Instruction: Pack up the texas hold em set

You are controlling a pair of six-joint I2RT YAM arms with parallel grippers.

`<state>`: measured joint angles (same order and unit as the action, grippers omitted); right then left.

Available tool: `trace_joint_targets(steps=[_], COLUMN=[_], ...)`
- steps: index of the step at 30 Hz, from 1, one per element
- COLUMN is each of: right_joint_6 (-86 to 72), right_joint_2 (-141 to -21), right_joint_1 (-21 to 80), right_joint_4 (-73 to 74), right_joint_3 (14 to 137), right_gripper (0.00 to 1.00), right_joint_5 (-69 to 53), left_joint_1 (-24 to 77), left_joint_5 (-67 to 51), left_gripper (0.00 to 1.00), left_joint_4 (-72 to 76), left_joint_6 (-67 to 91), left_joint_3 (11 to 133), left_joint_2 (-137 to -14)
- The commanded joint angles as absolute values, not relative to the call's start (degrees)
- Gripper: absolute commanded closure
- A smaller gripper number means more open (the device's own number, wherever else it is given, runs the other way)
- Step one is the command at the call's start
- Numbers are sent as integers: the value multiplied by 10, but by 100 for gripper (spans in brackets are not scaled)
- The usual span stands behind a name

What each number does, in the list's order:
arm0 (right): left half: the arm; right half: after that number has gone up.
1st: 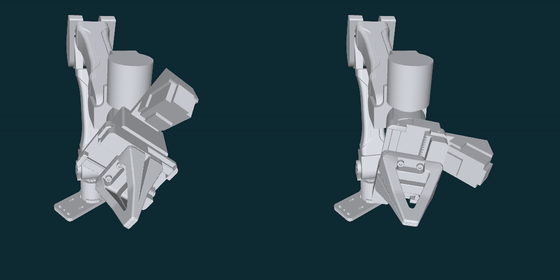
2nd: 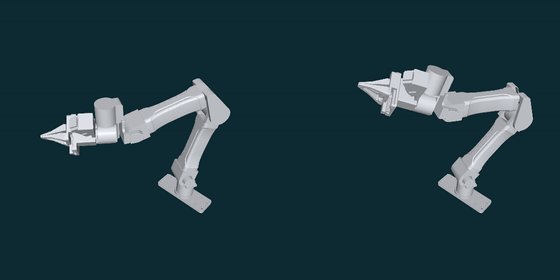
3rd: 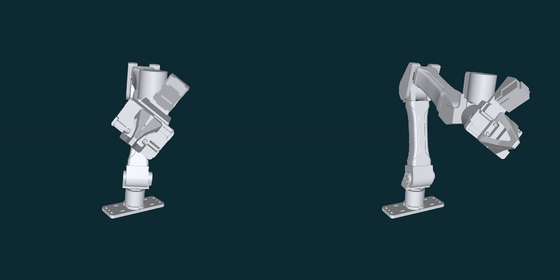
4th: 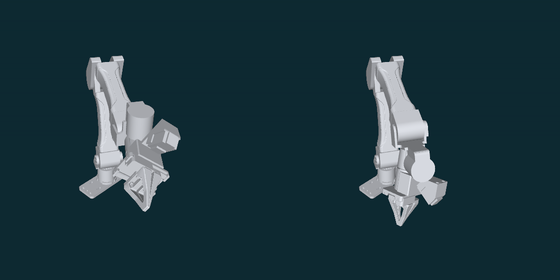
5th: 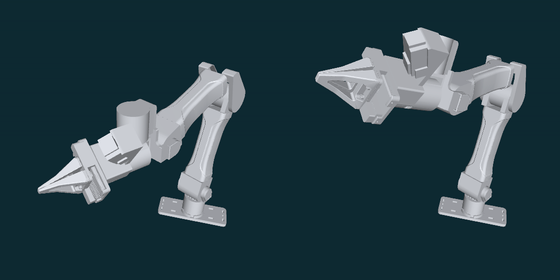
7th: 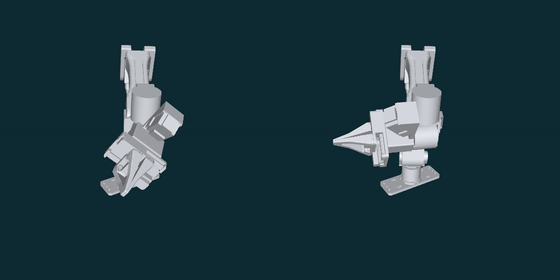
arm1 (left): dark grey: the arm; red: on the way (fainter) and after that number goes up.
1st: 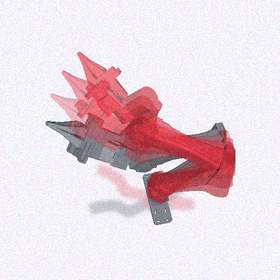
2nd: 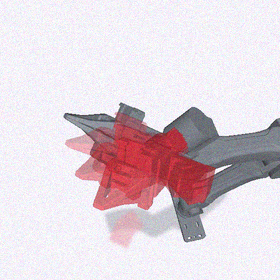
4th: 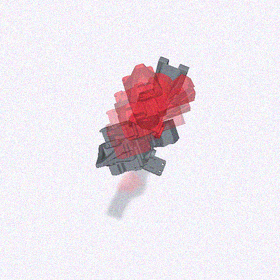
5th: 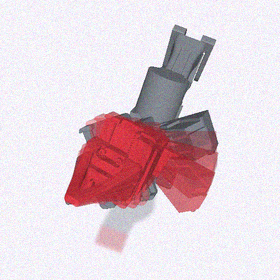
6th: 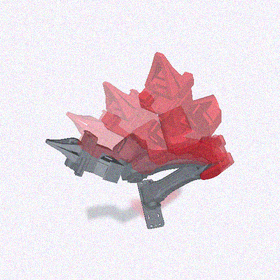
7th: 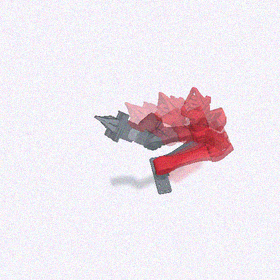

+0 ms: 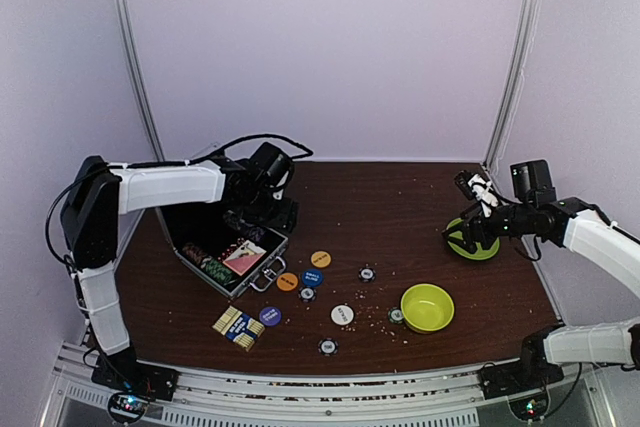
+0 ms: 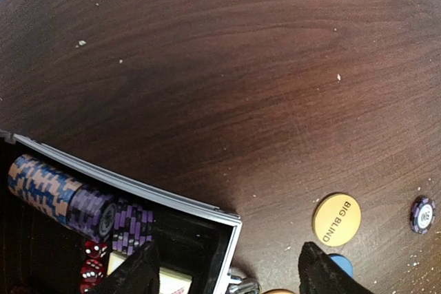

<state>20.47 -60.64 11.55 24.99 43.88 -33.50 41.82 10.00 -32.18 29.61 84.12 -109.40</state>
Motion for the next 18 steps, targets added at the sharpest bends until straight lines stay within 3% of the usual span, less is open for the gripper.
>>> trace_joint_targets(steps=[1,10,18], right_joint_6=[216,225,228], right_joint_2=[-610,-635,-639], right_joint_1=[118,118,118], right_joint_4=[243,258,259], right_joint_3=[442,455,457], right_gripper=[18,19,18], right_joint_5=[-339,-345,-347], left_joint_1=[414,419,480], left_joint_5=[71,35,87], left_gripper=[29,34,34], left_joint_4=[-301,-302,-419], left_joint_6=[316,280,268], left_joint_3=[860,862,799], left_joint_2=[-1115,-1138,-1001])
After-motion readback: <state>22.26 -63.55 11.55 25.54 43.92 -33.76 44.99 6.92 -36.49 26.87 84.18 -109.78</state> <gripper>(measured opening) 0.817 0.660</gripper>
